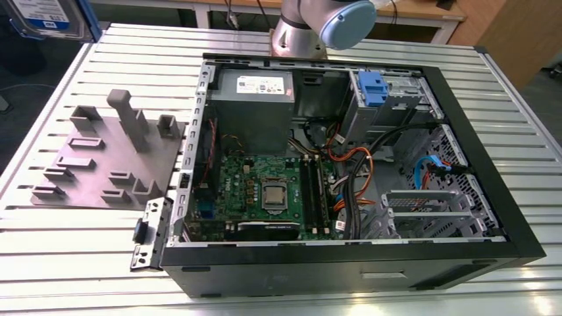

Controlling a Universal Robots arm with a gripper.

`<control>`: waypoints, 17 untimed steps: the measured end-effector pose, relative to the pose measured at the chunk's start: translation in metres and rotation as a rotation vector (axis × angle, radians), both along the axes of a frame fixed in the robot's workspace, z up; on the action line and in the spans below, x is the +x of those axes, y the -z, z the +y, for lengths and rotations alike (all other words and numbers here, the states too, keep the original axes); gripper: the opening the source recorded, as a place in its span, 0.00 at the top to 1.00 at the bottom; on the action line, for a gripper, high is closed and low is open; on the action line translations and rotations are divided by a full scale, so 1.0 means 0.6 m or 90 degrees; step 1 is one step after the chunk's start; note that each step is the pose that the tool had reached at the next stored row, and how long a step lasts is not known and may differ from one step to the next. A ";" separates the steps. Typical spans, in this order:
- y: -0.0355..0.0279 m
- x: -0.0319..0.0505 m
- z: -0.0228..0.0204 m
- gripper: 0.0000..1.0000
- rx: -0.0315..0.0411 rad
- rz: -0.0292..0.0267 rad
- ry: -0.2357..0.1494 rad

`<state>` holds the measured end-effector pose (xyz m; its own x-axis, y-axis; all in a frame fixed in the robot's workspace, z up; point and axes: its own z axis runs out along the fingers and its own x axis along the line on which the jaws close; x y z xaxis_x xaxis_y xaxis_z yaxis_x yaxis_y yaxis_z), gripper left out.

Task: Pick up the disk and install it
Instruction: 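Pick up the disk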

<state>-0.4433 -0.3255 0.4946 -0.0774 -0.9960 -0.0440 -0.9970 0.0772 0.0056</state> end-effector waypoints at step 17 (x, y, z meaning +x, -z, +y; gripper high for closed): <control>0.000 0.004 -0.0206 0.64 0.0000 0.0000 0.000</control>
